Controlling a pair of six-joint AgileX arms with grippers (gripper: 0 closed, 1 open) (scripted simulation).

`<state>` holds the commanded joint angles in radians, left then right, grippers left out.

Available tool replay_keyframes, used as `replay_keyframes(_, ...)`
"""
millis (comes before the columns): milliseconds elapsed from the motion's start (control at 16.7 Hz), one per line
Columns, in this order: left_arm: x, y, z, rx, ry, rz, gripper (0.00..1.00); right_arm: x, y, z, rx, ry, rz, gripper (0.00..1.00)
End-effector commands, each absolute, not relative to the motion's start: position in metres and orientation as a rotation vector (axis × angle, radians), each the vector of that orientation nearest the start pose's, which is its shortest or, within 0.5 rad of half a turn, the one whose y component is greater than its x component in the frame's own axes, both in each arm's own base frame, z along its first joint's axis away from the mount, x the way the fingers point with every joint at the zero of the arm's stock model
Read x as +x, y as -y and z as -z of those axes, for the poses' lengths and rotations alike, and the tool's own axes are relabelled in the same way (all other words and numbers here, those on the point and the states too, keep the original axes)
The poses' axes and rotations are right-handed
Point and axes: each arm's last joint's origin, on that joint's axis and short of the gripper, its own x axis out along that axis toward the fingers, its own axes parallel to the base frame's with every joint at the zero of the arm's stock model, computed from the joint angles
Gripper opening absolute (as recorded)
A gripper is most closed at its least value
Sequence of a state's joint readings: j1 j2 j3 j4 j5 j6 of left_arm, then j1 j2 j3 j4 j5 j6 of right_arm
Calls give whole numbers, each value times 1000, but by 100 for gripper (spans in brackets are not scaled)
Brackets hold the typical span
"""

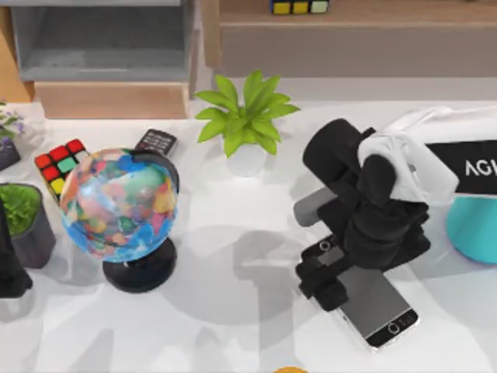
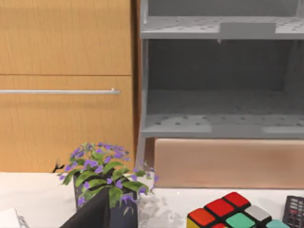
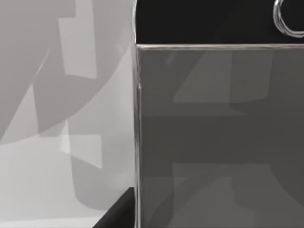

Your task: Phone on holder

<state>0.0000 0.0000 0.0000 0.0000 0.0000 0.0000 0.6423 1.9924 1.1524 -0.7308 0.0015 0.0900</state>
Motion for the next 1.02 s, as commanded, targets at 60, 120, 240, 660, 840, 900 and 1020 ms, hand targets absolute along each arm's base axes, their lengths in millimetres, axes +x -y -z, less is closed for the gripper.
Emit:
replay_keyframes(60,106,1,-160,0,0,0,100,273,-207,-99,-438,-1526,-438,0)
replay_keyframes(120,106,1,-160,0,0,0,100,274,-207,-115,-427,-1494,-441,0)
replay_keyframes(240,106,1,-160,0,0,0,100,274,-207,-119,-428,-1493,-443,0)
replay_keyframes(660,106,1,-160,0,0,0,100,274,-207,-135,-427,-1494,-441,0)
replay_keyframes(840,106,1,-160,0,0,0,100,275,-207,-137,-418,-1482,-446,0)
replay_keyframes(900,106,1,-160,0,0,0,100,278,-208,-145,-400,-1451,-457,0)
replay_keyframes(1020,106,1,-160,0,0,0,100,284,-206,-169,-343,-1357,-490,0)
